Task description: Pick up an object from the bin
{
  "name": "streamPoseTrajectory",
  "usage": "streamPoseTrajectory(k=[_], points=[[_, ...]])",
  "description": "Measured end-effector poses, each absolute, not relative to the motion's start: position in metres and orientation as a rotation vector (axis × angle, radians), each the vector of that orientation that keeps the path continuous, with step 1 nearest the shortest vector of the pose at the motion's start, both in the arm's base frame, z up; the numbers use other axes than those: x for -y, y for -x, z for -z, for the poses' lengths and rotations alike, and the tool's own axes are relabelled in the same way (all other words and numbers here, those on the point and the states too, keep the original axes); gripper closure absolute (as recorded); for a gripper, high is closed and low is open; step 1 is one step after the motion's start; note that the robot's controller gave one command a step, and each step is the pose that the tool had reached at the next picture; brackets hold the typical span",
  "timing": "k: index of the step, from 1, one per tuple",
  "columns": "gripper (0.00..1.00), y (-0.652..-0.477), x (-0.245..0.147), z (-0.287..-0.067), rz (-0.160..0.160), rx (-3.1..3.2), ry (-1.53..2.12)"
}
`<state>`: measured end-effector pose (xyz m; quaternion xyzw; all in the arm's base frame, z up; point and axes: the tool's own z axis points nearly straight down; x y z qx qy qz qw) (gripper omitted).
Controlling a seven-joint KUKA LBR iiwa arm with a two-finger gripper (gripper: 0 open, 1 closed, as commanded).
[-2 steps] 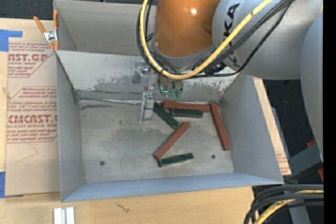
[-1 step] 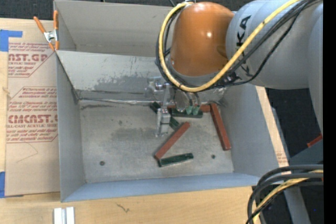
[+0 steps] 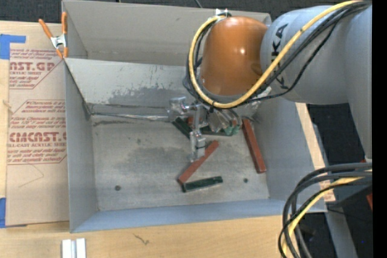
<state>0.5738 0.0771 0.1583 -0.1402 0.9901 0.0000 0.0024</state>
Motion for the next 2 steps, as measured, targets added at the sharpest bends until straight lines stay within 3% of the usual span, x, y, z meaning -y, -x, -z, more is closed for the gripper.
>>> streamPoseTrajectory(k=[1, 2], points=[[0.00, -0.560, -0.049, -0.102, -0.001, -3.109, 0.421], [0.00, -0.548, -0.043, -0.081, -0.001, -3.127, 0.354]])
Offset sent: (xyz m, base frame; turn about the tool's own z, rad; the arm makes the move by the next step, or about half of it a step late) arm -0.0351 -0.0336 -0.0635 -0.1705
